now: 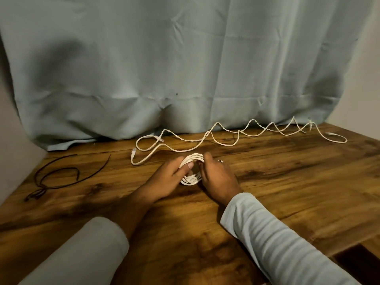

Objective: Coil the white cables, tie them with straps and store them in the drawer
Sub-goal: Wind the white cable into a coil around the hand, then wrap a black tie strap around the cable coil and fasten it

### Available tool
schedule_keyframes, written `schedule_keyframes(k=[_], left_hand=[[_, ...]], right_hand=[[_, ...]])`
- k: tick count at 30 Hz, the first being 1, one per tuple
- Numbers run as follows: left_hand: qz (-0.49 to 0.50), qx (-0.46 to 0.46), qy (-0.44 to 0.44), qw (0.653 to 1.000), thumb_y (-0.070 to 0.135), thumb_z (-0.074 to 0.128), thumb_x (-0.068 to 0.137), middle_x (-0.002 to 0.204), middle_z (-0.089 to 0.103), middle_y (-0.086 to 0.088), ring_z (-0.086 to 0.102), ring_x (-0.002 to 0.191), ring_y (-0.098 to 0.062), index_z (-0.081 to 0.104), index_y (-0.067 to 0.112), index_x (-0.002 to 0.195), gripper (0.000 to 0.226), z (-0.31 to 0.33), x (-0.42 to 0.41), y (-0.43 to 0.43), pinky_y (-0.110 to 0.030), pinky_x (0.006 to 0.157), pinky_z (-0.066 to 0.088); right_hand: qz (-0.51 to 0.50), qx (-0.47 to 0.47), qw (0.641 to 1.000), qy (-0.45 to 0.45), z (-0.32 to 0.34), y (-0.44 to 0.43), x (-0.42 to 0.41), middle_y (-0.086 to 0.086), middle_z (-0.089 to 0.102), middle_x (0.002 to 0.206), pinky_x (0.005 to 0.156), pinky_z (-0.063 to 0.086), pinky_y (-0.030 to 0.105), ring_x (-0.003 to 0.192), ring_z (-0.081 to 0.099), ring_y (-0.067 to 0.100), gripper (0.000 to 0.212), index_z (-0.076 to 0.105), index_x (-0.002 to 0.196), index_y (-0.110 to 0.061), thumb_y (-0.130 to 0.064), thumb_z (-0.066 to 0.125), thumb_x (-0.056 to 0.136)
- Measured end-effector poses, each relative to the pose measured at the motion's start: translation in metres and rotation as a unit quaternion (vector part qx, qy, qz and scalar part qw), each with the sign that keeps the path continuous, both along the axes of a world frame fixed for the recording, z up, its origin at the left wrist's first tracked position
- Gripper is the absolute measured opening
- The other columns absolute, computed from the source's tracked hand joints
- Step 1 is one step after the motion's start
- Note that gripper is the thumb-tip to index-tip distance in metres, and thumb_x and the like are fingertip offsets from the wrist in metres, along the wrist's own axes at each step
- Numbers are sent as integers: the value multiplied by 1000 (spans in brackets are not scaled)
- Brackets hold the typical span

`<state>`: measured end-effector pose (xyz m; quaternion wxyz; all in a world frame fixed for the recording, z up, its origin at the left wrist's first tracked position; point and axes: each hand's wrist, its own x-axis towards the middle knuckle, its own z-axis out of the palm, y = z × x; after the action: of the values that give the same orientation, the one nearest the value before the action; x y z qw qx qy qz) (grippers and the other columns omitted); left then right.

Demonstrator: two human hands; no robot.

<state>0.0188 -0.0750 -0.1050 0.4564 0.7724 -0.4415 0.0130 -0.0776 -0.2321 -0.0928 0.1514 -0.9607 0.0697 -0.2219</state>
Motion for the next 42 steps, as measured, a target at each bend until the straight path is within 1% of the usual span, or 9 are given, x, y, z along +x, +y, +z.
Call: schedule_keyframes(k=[5,9,14,18,23,28,33,39,42], left_hand=[[-74,-91,219,969,23,51,106,72,63,4,63,75,-9,65,11,97,21,12,-22,9,-29,78,49],[-106,-116,319,935,40,56,98,61,46,5,57,69,-13,68,4,116,42,20,-31,23,-24,77,49],[-143,-172,422,879,35,57,96,57,43,4,54,61,-12,77,18,81,30,30,-43,44,-29,75,47],[-174,-162,471,850,32,56,101,63,46,-2,56,69,-19,65,8,93,27,34,-39,72,-32,78,50],[-132,-158,479,853,33,55,101,64,46,0,60,72,-18,67,17,82,28,39,-35,113,-39,74,56],[-4,-241,409,880,39,58,96,63,44,2,57,67,-15,63,15,94,25,44,-15,157,-30,50,56],[182,-329,270,886,38,52,105,64,46,6,51,59,-8,64,23,97,22,37,22,192,-20,49,46],[229,-364,207,879,36,51,106,64,48,11,50,63,-7,65,26,98,19,28,48,198,-20,50,42],[221,-365,202,881,34,50,107,62,49,13,50,63,-5,65,24,100,19,27,50,196,-21,52,43]], right_hand=[[35,75,996,-20,-3,10,-5,6,67,99,69,43,35,85,64,25,15,41,106,-27,-40,35,109],[76,129,988,-36,-3,22,-8,-2,65,96,72,50,38,82,62,13,18,49,108,-25,-38,37,110],[114,156,980,-46,-3,37,-4,-1,67,94,78,54,49,84,64,15,25,55,110,-23,-41,37,110],[151,155,976,-32,0,50,1,0,69,101,83,53,50,91,66,16,25,55,114,-23,-40,37,110],[213,185,959,-27,5,79,19,-7,71,100,85,54,50,92,68,11,41,59,112,-28,-61,38,99],[241,210,947,15,9,111,44,-11,72,113,95,54,47,105,67,9,41,62,123,-32,-61,49,97],[262,150,952,44,6,147,69,-9,71,108,91,55,44,99,65,9,23,65,118,-30,-44,58,101],[277,9,961,6,1,186,104,2,70,119,88,53,37,108,65,23,35,63,131,-26,-42,57,101],[270,-85,959,-3,0,199,117,10,63,123,91,50,41,112,60,32,44,55,141,-27,-47,50,102]])
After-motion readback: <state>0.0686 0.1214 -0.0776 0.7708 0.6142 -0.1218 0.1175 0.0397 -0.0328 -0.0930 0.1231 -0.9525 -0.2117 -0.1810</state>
